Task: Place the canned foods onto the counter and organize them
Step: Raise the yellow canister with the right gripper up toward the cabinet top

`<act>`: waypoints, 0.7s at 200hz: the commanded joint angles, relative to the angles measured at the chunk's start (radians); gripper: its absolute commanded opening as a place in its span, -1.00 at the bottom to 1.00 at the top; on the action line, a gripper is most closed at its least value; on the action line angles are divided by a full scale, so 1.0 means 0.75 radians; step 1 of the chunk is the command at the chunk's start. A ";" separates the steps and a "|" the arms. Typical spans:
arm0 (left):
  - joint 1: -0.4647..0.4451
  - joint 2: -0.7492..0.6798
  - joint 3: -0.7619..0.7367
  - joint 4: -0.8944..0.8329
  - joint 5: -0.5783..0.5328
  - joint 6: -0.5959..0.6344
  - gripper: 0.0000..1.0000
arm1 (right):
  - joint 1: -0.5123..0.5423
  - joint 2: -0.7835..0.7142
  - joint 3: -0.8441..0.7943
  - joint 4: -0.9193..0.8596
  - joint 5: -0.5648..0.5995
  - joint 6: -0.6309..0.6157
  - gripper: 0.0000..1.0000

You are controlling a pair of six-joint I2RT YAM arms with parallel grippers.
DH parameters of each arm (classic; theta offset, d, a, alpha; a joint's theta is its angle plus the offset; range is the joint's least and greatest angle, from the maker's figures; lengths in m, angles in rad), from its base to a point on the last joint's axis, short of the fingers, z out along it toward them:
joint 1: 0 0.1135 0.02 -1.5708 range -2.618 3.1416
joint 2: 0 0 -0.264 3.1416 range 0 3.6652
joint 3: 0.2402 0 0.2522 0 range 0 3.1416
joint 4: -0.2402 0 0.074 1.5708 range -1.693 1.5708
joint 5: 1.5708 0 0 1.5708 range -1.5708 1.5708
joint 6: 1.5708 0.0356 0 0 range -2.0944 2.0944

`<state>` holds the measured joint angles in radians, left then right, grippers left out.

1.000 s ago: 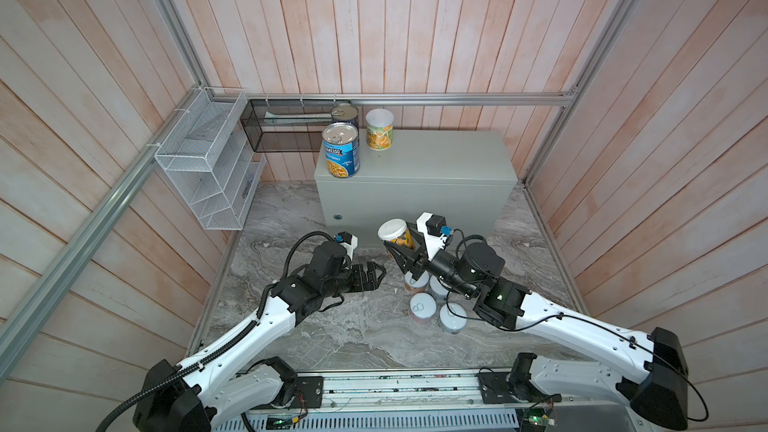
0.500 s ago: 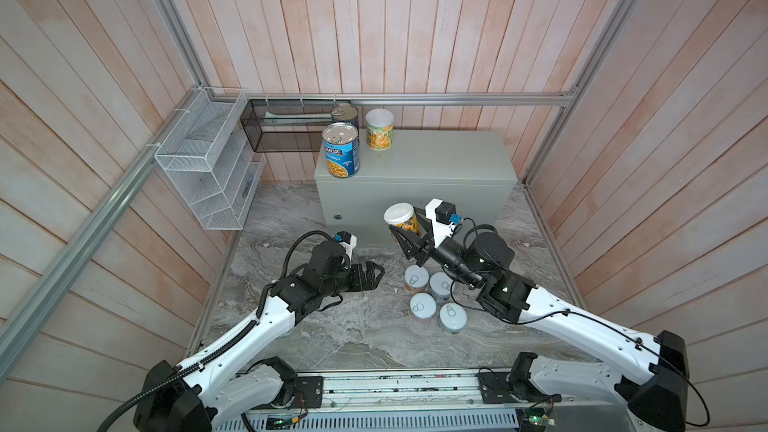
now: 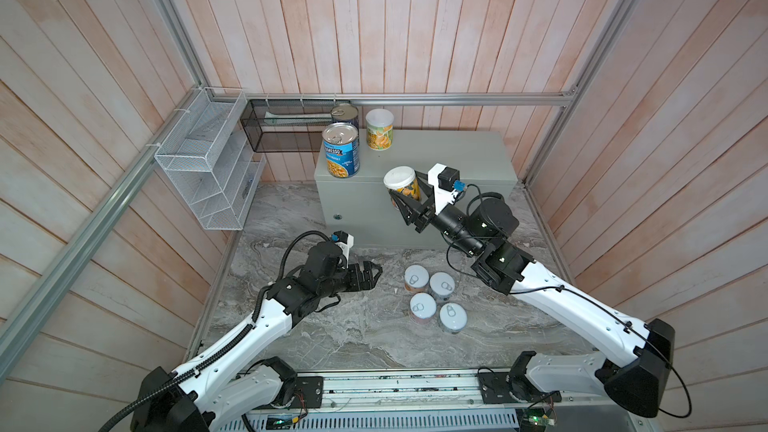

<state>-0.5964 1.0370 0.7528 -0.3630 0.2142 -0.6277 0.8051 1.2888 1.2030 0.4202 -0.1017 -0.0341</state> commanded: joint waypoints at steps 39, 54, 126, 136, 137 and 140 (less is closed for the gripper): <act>0.012 -0.030 -0.007 -0.023 -0.033 0.029 1.00 | -0.104 0.137 0.211 0.137 -0.142 -0.015 -0.21; 0.014 -0.035 -0.009 -0.028 -0.040 0.029 1.00 | -0.124 0.168 0.246 0.147 -0.162 -0.009 -0.21; 0.024 -0.037 0.017 -0.061 -0.051 0.036 1.00 | -0.191 0.340 0.371 0.188 -0.201 -0.007 -0.21; 0.026 -0.034 0.026 -0.068 -0.052 0.039 1.00 | -0.203 0.364 0.389 0.198 -0.203 0.002 -0.21; 0.026 -0.034 0.026 -0.069 -0.052 0.040 1.00 | -0.202 0.367 0.393 0.199 -0.203 0.003 -0.21; 0.026 -0.035 0.028 -0.073 -0.053 0.041 1.00 | -0.207 0.374 0.396 0.204 -0.204 0.004 -0.21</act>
<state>-0.5858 1.0225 0.7528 -0.3901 0.1993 -0.6197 0.6704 1.5448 1.4315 0.4633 -0.2337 -0.0448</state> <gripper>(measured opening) 0.998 0.646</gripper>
